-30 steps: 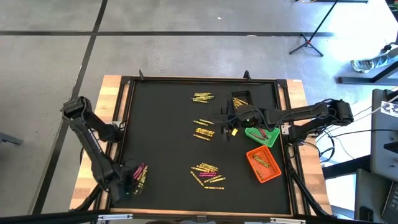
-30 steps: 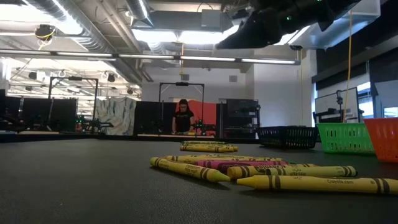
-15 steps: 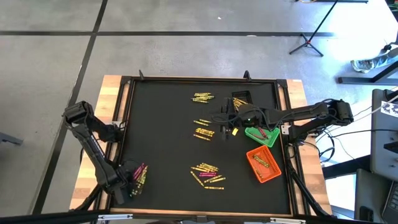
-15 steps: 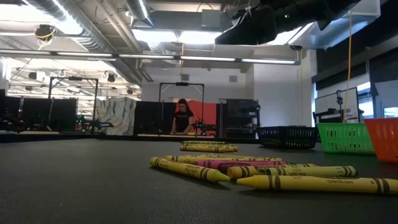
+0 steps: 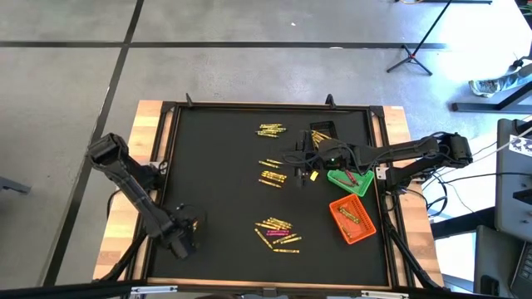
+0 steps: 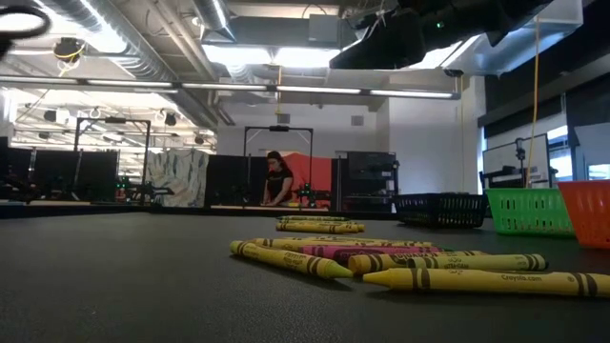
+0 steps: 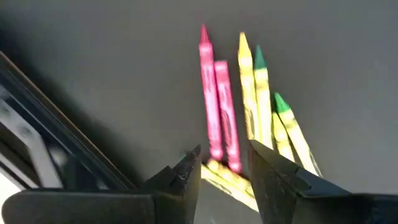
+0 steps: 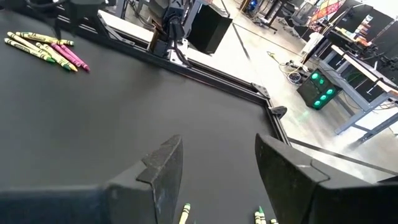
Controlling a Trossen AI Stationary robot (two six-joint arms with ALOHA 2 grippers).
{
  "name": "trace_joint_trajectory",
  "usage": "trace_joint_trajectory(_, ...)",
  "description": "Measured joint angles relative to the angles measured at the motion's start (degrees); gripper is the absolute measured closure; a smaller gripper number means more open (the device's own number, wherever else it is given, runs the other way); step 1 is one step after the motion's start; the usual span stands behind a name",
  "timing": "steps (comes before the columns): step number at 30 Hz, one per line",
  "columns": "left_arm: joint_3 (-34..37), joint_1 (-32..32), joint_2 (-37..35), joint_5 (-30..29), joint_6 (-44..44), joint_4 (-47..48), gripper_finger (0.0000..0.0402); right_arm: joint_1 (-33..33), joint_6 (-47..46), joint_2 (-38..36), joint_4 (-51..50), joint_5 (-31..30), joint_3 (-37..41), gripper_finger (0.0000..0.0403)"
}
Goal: Sort crayons
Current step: Put the red crayon into the green basket
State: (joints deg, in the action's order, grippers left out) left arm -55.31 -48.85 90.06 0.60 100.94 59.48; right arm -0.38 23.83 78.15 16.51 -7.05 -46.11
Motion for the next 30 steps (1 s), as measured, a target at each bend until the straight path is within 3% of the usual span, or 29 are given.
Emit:
trace_joint_trajectory(9, 4.9, 5.1, 0.0, 1.1, -11.5, -2.2, 0.0288, 0.0, -1.0, 0.0, -1.6, 0.0, 0.0, 0.0205)
trace_joint_trajectory(30, 9.6, 5.2, 0.0, 2.0, -12.6, -8.7, 0.0288, 0.0, -1.5, 0.0, -1.7, 0.2, 0.0, 0.0205)
